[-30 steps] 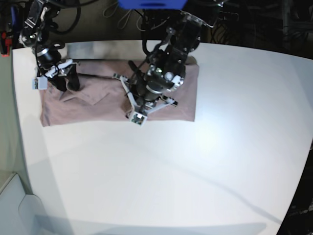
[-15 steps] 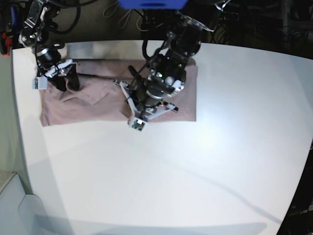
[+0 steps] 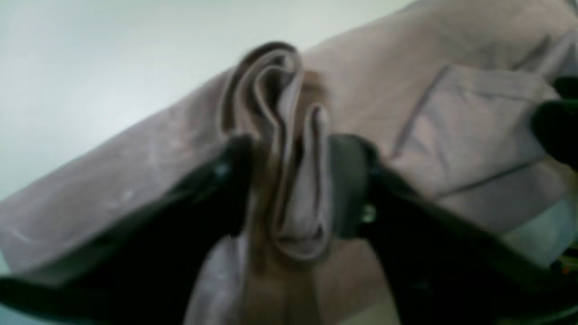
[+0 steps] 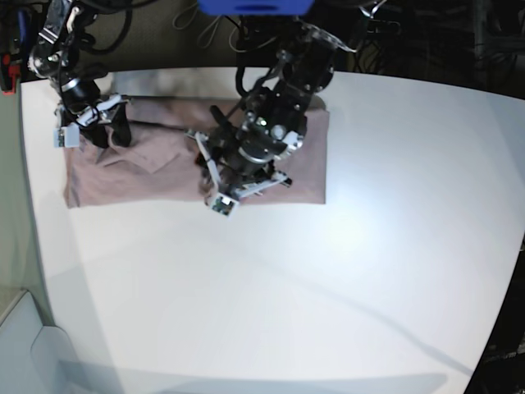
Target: Layout the t-shirt on the table in an organized manner, then fold the t-shirt properly
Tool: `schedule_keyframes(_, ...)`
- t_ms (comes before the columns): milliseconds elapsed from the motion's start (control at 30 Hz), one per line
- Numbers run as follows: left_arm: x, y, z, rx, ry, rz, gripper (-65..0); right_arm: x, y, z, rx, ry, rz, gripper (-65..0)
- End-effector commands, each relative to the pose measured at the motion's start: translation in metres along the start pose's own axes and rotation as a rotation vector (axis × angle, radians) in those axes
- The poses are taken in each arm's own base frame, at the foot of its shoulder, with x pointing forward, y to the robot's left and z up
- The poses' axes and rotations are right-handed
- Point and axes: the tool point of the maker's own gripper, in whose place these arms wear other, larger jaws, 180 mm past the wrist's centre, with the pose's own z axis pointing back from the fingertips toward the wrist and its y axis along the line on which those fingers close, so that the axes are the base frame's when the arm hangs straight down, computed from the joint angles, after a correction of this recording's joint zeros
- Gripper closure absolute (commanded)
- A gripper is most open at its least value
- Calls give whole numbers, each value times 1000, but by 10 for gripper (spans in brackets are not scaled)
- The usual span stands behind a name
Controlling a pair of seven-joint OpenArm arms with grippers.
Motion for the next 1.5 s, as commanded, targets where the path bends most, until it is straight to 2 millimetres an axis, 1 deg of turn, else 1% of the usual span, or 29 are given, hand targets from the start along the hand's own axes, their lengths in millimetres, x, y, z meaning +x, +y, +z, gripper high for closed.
schedule_keyframes(0, 23, -4, 6, -10, -69, 0, -301, -19, -12, 5, -52, 96, 19, -324)
schedule_keyframes(133, 47, -18, 21, -101, -146, 77, -283, -19, -12, 5, -52, 97, 18, -324)
schedule_keyframes(200, 68, -26, 37, -159, -218, 118, -274, -19, -12, 5, -52, 97, 18, -324)
schedule_keyframes(267, 82, -25, 54, -187, -278, 132, -246, -18, -12, 5, -52, 95, 20, -324)
schedule_keyframes(300, 83, -18, 58, -174, -287, 141, -225, -18, -12, 5, -52, 95, 20, -324)
schedule_keyframes(367, 72, 0, 59, -138, -276, 172, -167, -18, -12, 5, -52, 94, 21, -324)
schedule_keyframes(467, 47, 33, 57, -62, -225, 189, -77, -16, -12, 5, -52, 91, 24, -327)
schedule_keyframes(533, 10, 57, 50, -5, -140, 205, 0, -16, -12, 5, -53, 89, 24, -327)
schedule_keyframes(567, -3, 67, 47, 18, -109, 214, 0, -15, -12, 5, -53, 88, 25, -327)
schedule_keyframes(633, -26, 84, 42, 55, -51, 241, -7, -8, -12, 7, -57, 71, 39, -327)
schedule_keyframes(700, -43, 96, 37, 81, -7, 264, -1, 2, -10, 8, -57, 50, 61, -327)
schedule_keyframes(767, -55, 103, 32, 95, 25, 281, -1, 16, -7, 11, -58, 18, 88, -327)
schedule_keyframes(833, -64, 104, 28, 97, 51, 286, -1, 26, -4, 17, -59, -2, 120, -327)
schedule_keyframes(933, -76, 104, 22, 99, 83, 298, -1, 46, 4, 23, -58, -49, 167, -327)
schedule_keyframes(1033, -75, 107, 18, 107, 52, 299, -1, 59, 10, 27, -58, -84, 190, -325)
schedule_keyframes(1067, -76, 107, 18, 108, 50, 301, -1, 64, 9, 30, -68, -97, 194, -325)
schedule_keyframes(1133, -78, 107, 17, 108, 53, 303, -1, 69, -1, 34, -99, -102, 192, -326)
schedule_keyframes(1200, -79, 107, 18, 110, 52, 303, -1, 79, -8, 30, -120, -101, 188, -328)
schedule_keyframes(1300, -83, 114, 20, 122, 57, 291, -1, 82, -36, 24, -188, -30, 139, -332)
schedule_keyframes(1367, -83, 115, 20, 125, 58, 287, -1, 85, -58, 24, -230, 15, 113, -354)
schedule_keyframes(1467, -84, 116, 21, 127, 59, 285, -1, 85, -77, 15, -244, 71, 70, -391)
